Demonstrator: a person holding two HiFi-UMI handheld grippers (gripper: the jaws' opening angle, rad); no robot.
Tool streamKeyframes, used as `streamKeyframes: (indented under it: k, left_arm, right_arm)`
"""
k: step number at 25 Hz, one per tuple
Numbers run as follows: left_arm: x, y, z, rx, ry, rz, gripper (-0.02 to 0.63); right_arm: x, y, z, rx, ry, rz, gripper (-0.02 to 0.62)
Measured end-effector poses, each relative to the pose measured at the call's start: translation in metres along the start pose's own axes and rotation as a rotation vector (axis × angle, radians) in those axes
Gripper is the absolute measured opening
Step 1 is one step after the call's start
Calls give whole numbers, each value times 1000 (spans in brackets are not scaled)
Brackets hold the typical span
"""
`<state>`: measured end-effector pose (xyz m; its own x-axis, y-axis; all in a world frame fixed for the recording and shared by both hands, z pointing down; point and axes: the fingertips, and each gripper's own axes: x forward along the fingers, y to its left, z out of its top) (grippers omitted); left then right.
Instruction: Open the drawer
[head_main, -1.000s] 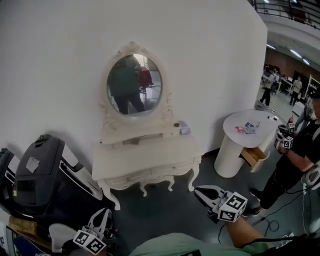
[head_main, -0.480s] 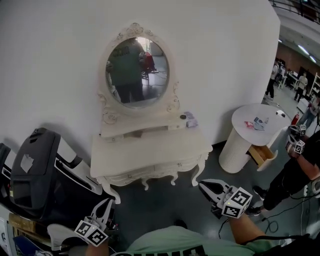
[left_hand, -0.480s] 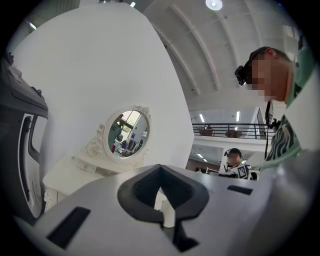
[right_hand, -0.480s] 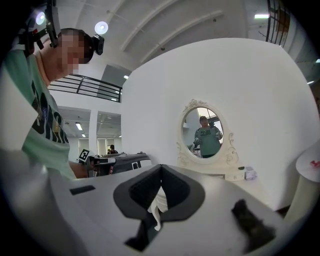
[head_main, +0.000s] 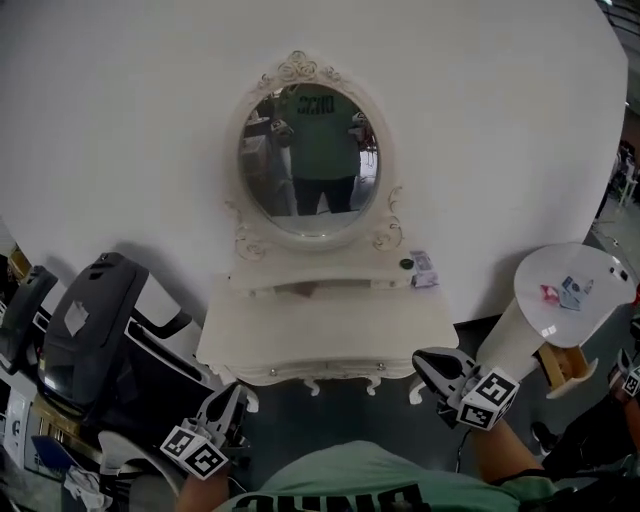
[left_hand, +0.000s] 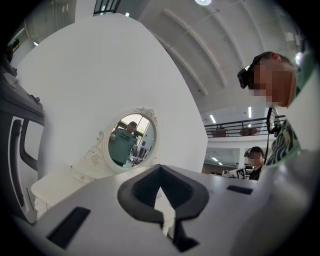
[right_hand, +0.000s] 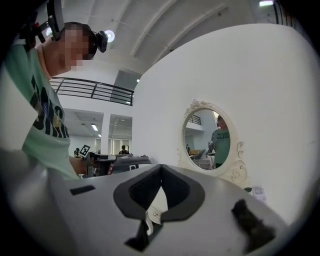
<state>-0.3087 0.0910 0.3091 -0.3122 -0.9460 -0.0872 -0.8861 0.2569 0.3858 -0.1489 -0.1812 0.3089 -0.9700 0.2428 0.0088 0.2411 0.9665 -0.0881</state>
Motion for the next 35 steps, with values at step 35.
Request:
streamKeyframes:
  k: [35]
  left_arm:
    - [286, 170, 10, -53, 340, -677, -3]
  right_arm:
    - [149, -111, -1, 105, -30, -568, 11]
